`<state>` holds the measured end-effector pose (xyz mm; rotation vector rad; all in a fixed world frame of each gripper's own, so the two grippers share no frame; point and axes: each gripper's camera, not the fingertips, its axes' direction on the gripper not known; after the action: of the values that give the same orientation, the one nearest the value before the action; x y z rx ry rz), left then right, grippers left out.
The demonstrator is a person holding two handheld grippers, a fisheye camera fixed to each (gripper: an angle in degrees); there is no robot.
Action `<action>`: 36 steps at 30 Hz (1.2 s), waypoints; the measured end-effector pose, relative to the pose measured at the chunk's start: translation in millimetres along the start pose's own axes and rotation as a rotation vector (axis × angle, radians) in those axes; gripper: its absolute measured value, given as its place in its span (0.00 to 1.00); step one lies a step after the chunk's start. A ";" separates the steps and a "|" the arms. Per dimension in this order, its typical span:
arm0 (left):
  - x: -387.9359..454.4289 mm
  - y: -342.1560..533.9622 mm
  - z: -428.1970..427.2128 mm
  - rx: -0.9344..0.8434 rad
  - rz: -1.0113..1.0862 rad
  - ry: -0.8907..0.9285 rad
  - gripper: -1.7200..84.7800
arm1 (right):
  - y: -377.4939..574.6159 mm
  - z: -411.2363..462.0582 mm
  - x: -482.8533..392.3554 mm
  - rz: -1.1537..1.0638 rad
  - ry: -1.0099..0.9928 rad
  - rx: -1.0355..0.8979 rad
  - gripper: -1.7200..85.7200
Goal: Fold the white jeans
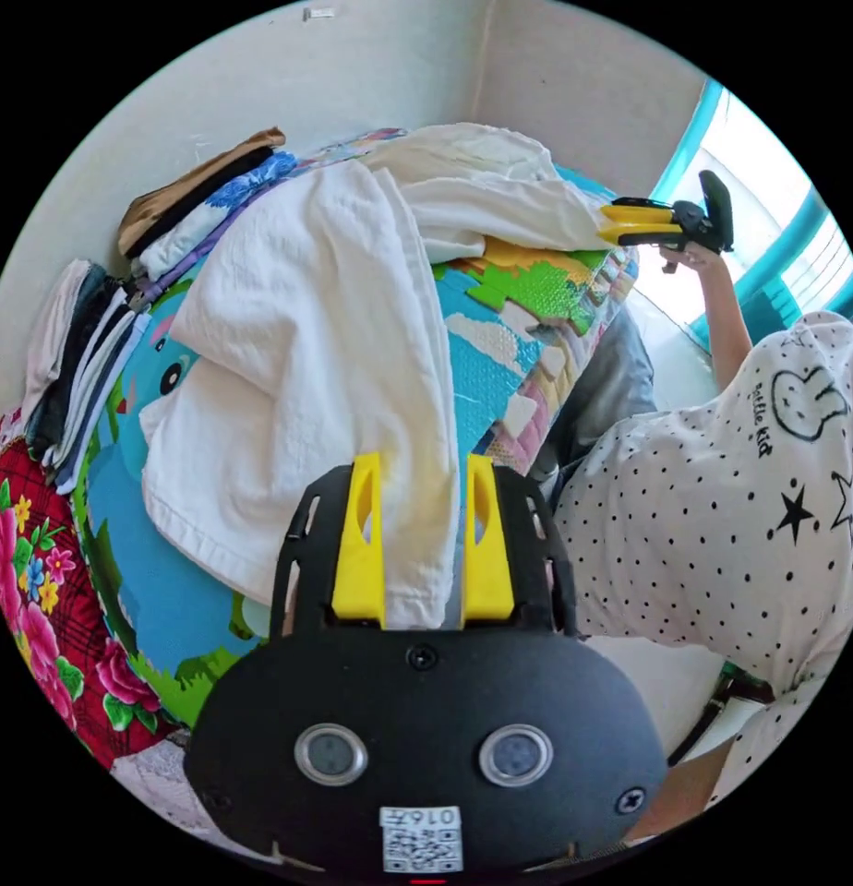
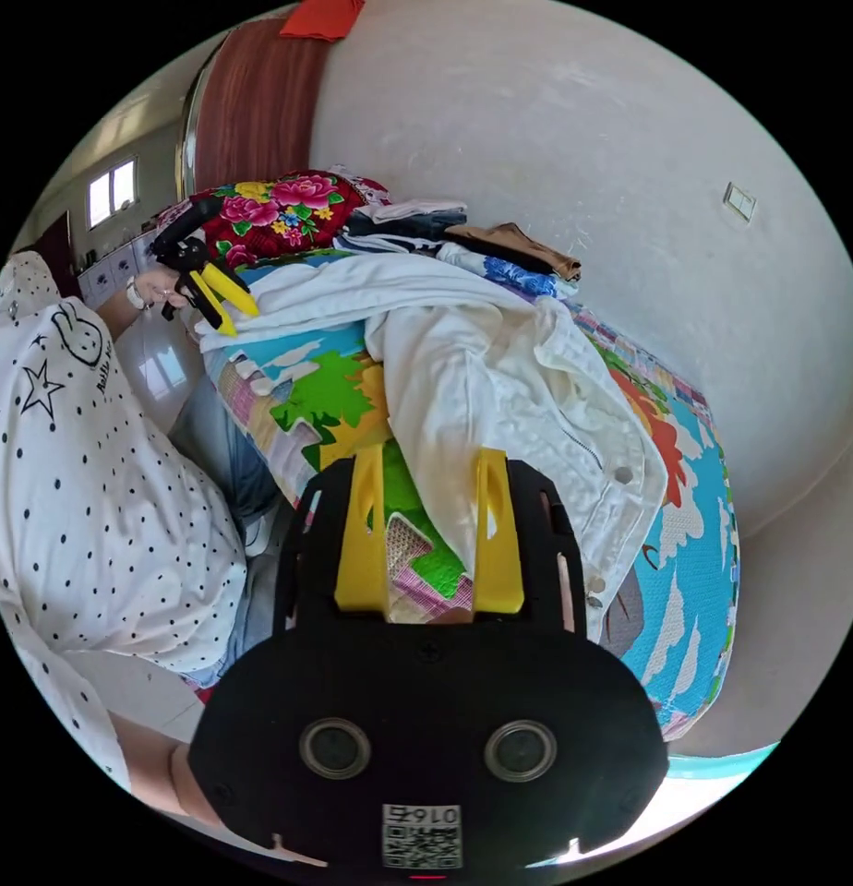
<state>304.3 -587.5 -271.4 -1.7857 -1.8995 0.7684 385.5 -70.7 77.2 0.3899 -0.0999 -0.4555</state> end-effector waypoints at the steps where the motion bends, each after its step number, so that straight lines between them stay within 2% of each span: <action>1: 1.4 -2.4 1.9 -0.010 0.015 -0.025 0.13 | -0.4 2.2 -5.0 0.007 0.023 -0.016 0.13; 2: 2.0 -6.6 5.5 -0.027 0.025 -0.074 0.09 | -0.8 3.8 -9.7 0.005 0.060 -0.029 0.11; 6: -11.5 -18.3 4.4 -0.045 -0.037 -0.018 0.04 | -3.8 -4.5 -20.6 0.017 0.124 -0.036 0.07; 10: -27.4 -20.8 -20.0 -0.018 -0.077 0.026 0.02 | 2.5 -38.8 -28.2 0.048 0.207 0.049 0.04; 13: -47.5 -34.3 -64.3 -0.013 -0.123 -0.144 0.01 | 7.4 -62.5 -25.4 0.106 0.271 0.069 0.03; 14: -60.6 -44.2 -87.7 0.015 -0.179 -0.263 0.01 | 6.9 -67.2 -24.6 0.127 0.299 0.046 0.03; 18: -120.3 -89.7 -146.4 0.055 -0.381 -0.553 0.01 | 4.3 -72.2 -31.3 0.140 0.446 -0.004 0.03; 21: -169.9 -112.0 -161.7 0.091 -0.545 -0.714 0.02 | 9.6 -78.2 -33.6 0.161 0.523 -0.002 0.03; 24: -211.3 -118.8 -151.8 0.108 -0.674 -0.784 0.04 | 24.7 -81.4 -25.8 0.212 0.567 -0.004 0.03; 27: -237.7 -110.8 -113.0 0.074 -0.779 -0.697 0.08 | 43.0 -78.1 -25.2 0.216 0.594 -0.055 0.03; 29: -242.0 -110.5 -85.5 0.020 -0.713 -0.589 0.12 | 59.3 -73.4 -40.6 0.105 0.609 -0.100 0.04; 31: -228.5 -99.9 -78.8 0.120 -0.675 -0.558 0.13 | 74.0 -74.5 -53.0 0.015 0.619 -0.125 0.05; 33: -193.0 -66.6 -92.6 0.405 -0.639 -0.518 0.14 | 90.6 -86.6 -54.0 0.001 0.570 -0.102 0.06; 35: -163.9 -43.1 -95.8 0.539 -0.529 -0.417 0.16 | 115.5 -117.2 -34.5 0.110 0.474 0.016 0.08; 36: -145.6 -34.0 -89.4 0.548 -0.448 -0.327 0.19 | 122.6 -124.9 -27.2 0.147 0.455 0.049 0.08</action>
<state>348.4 -723.3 -171.7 -0.9074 -1.9255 1.3021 433.8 85.7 9.5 0.5218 0.3004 -0.2118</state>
